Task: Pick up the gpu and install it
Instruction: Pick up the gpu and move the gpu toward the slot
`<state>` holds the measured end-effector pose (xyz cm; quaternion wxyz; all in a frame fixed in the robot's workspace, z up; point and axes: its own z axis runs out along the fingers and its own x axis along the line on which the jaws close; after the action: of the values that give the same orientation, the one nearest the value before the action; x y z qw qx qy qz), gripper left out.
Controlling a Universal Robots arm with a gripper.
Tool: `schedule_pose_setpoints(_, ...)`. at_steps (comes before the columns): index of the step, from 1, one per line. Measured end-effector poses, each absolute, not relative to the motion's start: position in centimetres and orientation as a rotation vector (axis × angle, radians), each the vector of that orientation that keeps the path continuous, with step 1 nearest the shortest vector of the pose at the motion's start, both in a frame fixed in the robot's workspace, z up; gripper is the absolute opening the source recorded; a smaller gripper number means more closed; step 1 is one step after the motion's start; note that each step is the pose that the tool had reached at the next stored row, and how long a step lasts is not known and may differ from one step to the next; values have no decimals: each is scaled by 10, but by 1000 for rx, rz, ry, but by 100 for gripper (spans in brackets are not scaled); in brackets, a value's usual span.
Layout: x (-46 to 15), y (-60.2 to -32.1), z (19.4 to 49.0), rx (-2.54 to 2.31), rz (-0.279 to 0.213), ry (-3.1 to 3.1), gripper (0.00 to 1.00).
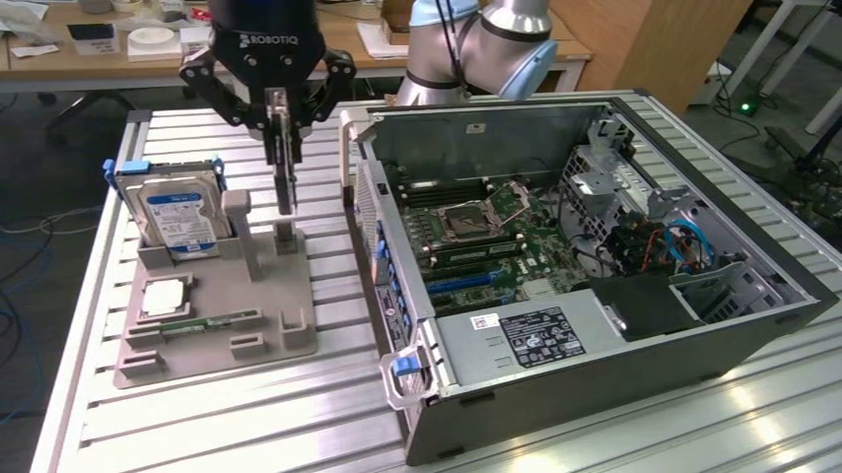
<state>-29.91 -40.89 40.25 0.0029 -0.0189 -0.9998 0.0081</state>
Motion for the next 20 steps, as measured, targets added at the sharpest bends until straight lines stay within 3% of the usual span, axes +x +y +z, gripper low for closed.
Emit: schedule_pose_setpoints(20,-233,-409,400,-61,25,-3135,27)
